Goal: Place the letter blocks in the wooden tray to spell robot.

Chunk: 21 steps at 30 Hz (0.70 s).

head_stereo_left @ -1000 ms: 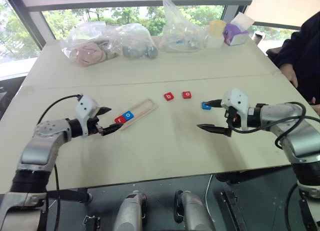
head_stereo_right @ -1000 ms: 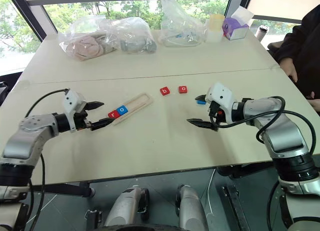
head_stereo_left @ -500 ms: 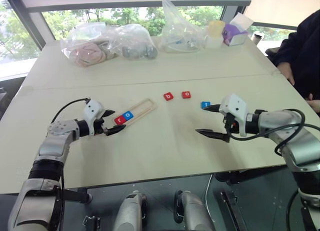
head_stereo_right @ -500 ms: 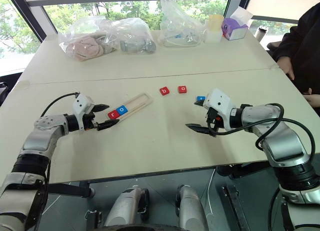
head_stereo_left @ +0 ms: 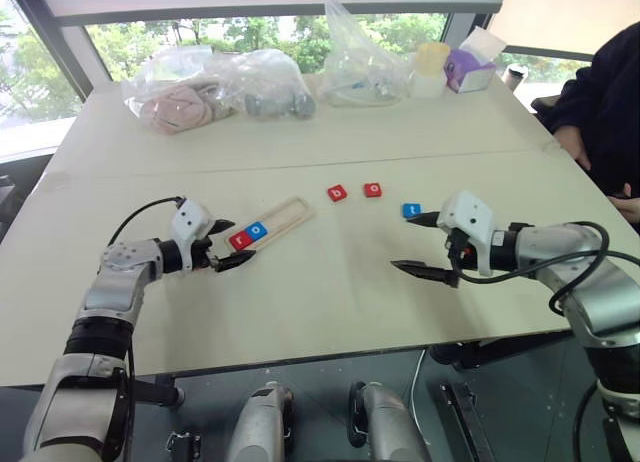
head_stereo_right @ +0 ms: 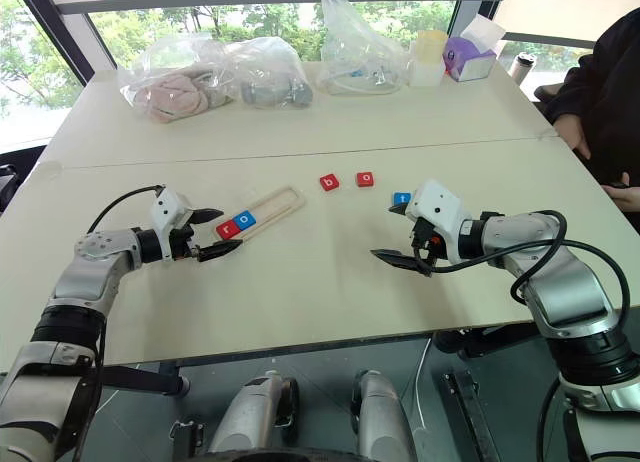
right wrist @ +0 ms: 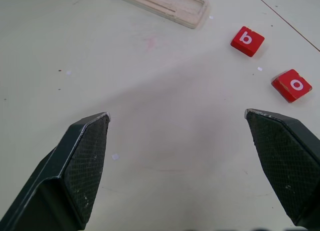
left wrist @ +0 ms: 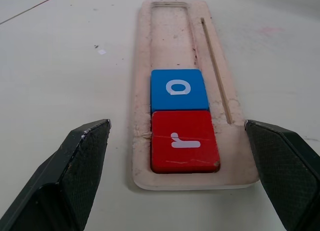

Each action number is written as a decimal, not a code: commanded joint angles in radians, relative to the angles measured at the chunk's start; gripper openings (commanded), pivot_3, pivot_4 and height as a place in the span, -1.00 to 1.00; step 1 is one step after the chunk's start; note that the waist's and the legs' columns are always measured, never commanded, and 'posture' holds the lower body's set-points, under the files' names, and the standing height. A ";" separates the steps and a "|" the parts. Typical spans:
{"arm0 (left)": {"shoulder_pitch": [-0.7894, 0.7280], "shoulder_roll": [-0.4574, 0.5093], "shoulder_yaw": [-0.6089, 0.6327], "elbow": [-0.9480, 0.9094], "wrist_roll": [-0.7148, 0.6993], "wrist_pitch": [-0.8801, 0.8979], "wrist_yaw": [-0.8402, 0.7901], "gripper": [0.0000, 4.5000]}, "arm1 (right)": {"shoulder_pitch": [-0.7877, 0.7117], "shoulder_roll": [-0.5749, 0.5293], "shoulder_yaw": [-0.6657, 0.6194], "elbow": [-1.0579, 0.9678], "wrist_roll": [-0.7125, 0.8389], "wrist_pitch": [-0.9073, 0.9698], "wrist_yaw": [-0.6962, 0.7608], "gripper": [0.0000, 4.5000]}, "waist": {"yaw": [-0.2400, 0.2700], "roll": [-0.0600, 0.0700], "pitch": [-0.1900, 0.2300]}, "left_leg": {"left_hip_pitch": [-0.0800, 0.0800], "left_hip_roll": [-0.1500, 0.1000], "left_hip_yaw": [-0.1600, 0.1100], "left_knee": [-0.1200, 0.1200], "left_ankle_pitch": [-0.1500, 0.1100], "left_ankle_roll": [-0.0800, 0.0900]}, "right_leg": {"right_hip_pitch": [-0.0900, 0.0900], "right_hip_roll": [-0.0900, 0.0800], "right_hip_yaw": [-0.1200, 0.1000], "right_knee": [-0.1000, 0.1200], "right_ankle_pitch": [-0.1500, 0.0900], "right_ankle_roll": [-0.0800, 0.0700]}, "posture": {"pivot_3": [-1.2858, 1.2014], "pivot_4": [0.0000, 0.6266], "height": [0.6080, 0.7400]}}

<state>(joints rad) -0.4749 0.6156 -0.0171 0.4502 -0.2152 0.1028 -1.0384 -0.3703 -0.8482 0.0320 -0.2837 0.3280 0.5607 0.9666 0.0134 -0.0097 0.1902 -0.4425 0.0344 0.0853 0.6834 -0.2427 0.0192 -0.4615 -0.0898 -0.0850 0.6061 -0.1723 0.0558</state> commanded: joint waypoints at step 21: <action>0.066 -0.009 -0.027 -0.083 0.044 0.065 0.037 0.63 | -0.017 -0.001 -0.001 -0.027 -0.014 -0.030 -0.003 1.00 | 0.000 0.001 -0.001 | 0.001 0.000 0.000 0.000 0.000 0.000 | 0.000 -0.001 0.000 0.003 0.000 0.000 | 0.03 -0.52 0.77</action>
<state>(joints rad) -0.4357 0.6114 -0.0225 0.3634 -0.1866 0.1449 -1.0034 -0.3706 -0.8468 0.0361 -0.2841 0.3175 0.5516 0.9607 0.0138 -0.0090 0.1893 -0.4413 0.0341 0.0852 0.6838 -0.2426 0.0192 -0.4613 -0.0906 -0.0850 0.6087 -0.1725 0.0559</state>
